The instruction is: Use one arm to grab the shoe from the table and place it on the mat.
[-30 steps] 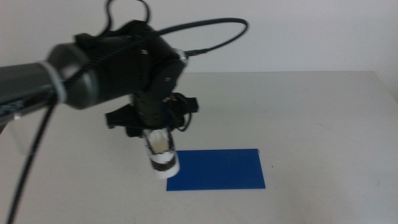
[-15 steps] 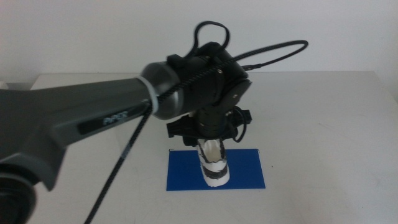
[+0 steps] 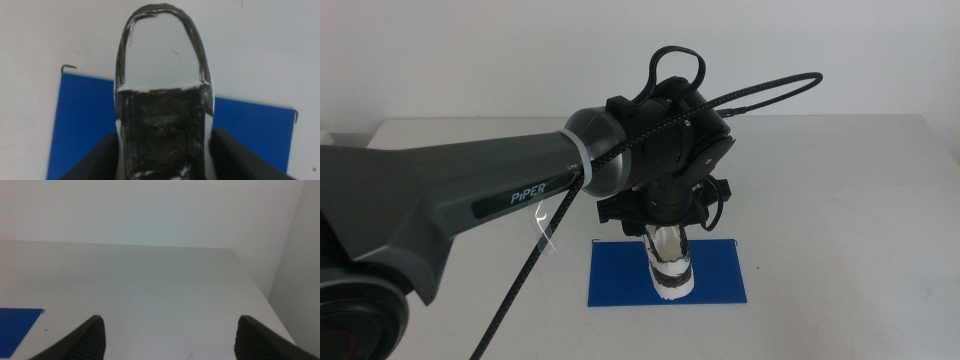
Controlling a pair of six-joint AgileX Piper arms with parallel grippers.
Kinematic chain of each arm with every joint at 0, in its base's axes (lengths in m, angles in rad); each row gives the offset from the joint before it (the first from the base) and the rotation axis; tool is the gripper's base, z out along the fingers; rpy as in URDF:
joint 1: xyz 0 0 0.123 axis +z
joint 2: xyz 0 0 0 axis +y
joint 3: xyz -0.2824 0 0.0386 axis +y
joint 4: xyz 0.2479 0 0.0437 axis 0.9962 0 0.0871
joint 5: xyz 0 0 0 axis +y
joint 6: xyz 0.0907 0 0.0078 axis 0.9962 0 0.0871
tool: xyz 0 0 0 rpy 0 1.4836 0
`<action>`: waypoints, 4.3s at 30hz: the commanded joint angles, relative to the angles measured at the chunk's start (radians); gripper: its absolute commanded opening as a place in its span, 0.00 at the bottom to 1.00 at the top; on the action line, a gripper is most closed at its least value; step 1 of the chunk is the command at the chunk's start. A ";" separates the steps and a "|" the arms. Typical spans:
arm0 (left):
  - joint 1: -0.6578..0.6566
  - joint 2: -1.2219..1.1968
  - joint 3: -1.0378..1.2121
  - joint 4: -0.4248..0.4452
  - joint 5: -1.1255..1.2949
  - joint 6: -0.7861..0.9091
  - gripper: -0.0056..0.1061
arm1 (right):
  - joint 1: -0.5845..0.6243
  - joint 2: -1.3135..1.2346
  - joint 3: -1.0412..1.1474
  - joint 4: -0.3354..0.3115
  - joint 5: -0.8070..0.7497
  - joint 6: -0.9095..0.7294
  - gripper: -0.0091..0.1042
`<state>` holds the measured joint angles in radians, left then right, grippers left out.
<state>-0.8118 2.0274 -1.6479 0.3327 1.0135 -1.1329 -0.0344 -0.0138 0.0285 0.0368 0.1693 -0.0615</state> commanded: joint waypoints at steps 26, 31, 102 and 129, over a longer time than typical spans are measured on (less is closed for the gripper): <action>-0.005 -0.062 -0.034 0.034 -0.008 -0.339 0.20 | -0.005 -0.020 -0.010 -0.008 -0.079 -0.013 0.67; -0.005 -0.062 -0.034 0.030 0.013 -0.602 0.20 | -0.005 -0.020 -0.010 -0.008 -0.079 -0.013 0.67; -0.005 -0.164 -0.176 -0.042 0.304 -0.916 0.75 | -0.005 -0.020 -0.010 -0.008 -0.079 -0.013 0.67; 0.002 -0.490 -0.176 0.682 0.283 0.257 0.75 | -0.005 -0.020 -0.010 -0.008 -0.079 -0.013 0.67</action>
<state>-0.8097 1.5848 -1.7951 0.9622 1.2480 -0.9173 -0.0344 -0.0138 0.0285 0.0368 0.1693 -0.0615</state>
